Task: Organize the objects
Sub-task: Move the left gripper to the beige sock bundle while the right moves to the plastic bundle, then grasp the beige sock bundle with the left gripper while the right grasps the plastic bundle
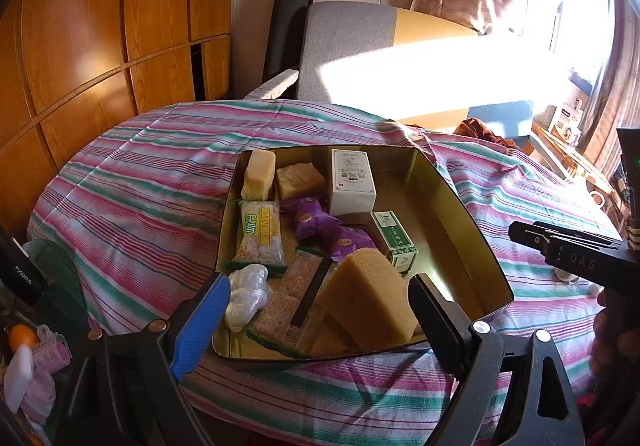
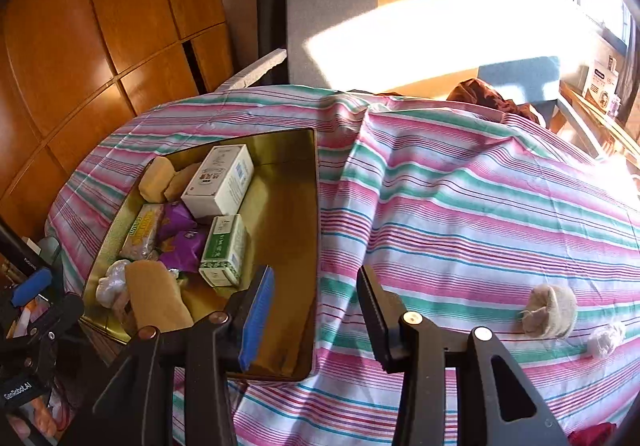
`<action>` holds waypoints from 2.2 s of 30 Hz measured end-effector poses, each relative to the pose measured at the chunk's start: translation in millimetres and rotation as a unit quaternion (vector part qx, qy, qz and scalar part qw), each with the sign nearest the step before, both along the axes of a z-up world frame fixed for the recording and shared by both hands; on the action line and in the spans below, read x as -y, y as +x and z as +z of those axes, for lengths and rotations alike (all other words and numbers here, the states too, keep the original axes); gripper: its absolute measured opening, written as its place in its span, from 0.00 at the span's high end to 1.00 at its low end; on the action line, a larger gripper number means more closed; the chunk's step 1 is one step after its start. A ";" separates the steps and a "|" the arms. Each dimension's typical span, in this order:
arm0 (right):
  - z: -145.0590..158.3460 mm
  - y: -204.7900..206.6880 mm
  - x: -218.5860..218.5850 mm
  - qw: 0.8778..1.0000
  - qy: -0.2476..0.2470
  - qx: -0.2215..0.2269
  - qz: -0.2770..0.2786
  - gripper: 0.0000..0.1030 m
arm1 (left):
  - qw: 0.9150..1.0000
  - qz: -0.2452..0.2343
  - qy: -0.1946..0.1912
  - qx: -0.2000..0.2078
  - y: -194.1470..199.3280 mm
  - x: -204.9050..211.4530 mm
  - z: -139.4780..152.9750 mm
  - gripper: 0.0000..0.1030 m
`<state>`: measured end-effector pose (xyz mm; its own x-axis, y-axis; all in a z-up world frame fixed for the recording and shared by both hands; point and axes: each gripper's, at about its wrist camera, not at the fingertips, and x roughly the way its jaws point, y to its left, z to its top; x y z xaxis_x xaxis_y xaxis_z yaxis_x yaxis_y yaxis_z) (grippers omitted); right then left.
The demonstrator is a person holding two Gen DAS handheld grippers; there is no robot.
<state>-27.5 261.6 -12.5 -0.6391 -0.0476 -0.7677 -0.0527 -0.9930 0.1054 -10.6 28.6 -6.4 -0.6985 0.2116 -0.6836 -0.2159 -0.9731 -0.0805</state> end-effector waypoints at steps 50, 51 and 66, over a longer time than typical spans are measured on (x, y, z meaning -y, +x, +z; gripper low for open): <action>-49.6 145.8 -347.6 0.881 -0.206 0.006 -0.427 0.50 | 0.928 -0.364 -0.051 0.069 0.5 -379.3 -43.0 0.10; -49.7 145.6 -347.7 0.881 -0.209 0.006 -0.425 0.50 | 0.925 -0.370 -0.059 0.068 -0.6 -387.9 -45.9 0.07; -57.2 139.9 -351.8 0.877 -0.221 0.028 -0.425 0.50 | 0.883 -0.454 -0.081 0.089 -1.7 -438.8 -84.4 0.36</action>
